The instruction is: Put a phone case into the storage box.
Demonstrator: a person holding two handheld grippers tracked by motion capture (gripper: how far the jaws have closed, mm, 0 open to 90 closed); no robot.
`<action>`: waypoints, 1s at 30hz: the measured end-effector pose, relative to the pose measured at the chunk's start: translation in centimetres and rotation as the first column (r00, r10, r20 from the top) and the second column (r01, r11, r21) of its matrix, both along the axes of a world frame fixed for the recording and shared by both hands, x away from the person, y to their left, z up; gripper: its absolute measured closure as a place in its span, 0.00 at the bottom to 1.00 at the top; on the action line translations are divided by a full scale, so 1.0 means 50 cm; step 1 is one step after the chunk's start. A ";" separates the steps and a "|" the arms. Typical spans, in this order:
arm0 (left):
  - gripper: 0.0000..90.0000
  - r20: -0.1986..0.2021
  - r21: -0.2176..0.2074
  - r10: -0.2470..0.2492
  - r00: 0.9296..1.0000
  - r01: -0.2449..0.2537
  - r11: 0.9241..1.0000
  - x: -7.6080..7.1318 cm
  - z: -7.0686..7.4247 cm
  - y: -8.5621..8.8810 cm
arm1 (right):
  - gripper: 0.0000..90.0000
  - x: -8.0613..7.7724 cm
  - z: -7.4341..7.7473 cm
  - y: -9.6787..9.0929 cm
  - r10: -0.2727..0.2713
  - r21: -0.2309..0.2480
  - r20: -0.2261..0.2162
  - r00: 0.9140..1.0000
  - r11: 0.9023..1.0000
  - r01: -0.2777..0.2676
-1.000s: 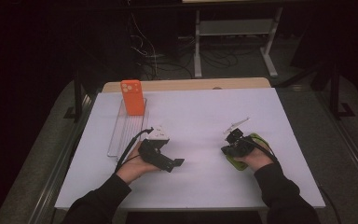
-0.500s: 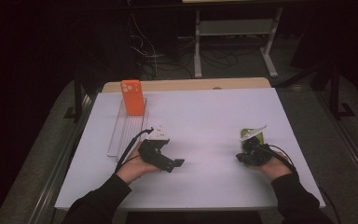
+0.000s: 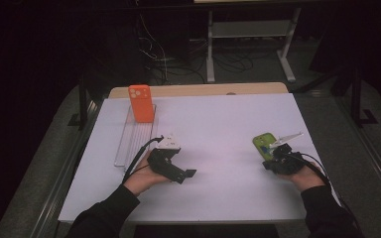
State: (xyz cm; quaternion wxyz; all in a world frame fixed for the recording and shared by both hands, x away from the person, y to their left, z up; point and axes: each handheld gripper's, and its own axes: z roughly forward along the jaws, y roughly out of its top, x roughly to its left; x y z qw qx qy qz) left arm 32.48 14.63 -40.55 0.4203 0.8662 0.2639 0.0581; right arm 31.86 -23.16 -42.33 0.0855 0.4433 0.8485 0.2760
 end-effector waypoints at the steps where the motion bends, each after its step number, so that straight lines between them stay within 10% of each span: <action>1: 0.00 0.001 -0.001 0.000 1.000 0.000 1.000 0.000 0.000 0.000 | 0.89 -0.001 0.006 0.004 0.004 0.032 0.009 1.000 0.999 -0.004; 10: 0.00 0.008 -0.007 -0.002 1.000 0.003 1.000 -0.001 0.000 0.000 | 0.39 -0.022 0.024 0.056 0.058 0.165 0.094 0.994 0.984 -0.073; 17: 0.00 0.013 -0.009 -0.003 1.000 0.003 1.000 0.001 0.000 0.003 | 0.00 -0.028 0.006 0.095 0.116 0.183 0.205 0.972 0.971 -0.154; 30: 0.00 0.021 -0.004 -0.013 1.000 0.013 1.000 0.001 -0.002 0.004 | 0.00 -0.028 0.012 0.096 0.139 0.194 0.190 0.972 0.965 -0.176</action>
